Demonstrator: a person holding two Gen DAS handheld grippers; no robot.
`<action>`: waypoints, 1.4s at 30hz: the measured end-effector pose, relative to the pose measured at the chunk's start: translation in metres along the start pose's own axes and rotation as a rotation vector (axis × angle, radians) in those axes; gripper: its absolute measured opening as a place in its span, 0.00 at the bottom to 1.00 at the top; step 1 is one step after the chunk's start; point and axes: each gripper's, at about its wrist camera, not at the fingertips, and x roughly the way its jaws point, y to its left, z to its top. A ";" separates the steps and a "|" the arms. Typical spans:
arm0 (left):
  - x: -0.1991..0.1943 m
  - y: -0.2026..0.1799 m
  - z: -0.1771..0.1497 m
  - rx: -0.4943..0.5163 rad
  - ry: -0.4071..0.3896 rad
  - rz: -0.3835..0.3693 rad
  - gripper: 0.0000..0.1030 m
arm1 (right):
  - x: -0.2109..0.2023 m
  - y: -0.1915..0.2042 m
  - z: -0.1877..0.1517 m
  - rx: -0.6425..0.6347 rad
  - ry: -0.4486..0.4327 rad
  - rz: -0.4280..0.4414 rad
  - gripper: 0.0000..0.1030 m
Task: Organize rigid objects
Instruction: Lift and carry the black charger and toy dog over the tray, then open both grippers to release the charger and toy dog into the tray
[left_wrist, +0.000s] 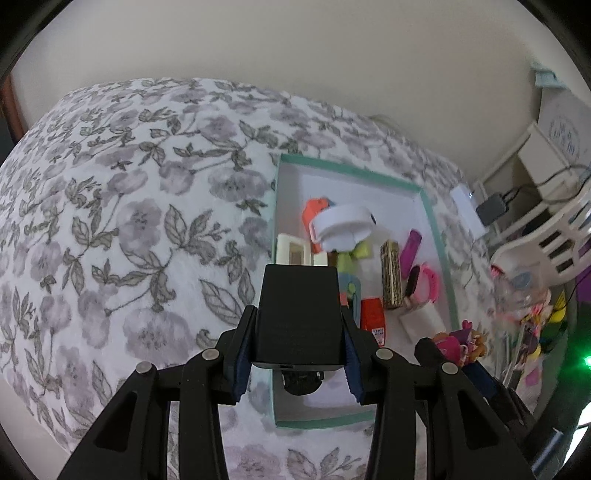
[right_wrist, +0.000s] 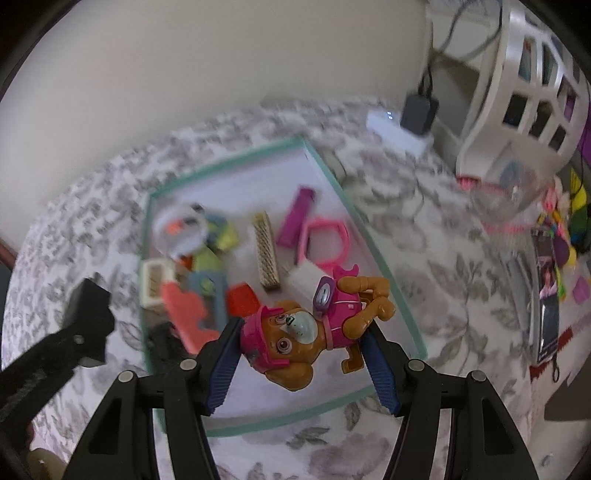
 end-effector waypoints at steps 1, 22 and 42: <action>0.003 -0.001 -0.001 0.007 0.008 0.002 0.42 | 0.005 -0.003 -0.002 0.008 0.014 -0.004 0.64; 0.042 -0.028 -0.019 0.131 0.170 -0.008 0.42 | 0.040 -0.023 -0.017 0.068 0.130 -0.002 0.64; 0.024 -0.023 -0.011 0.109 0.099 0.016 0.51 | 0.034 -0.025 -0.014 0.091 0.119 0.007 0.65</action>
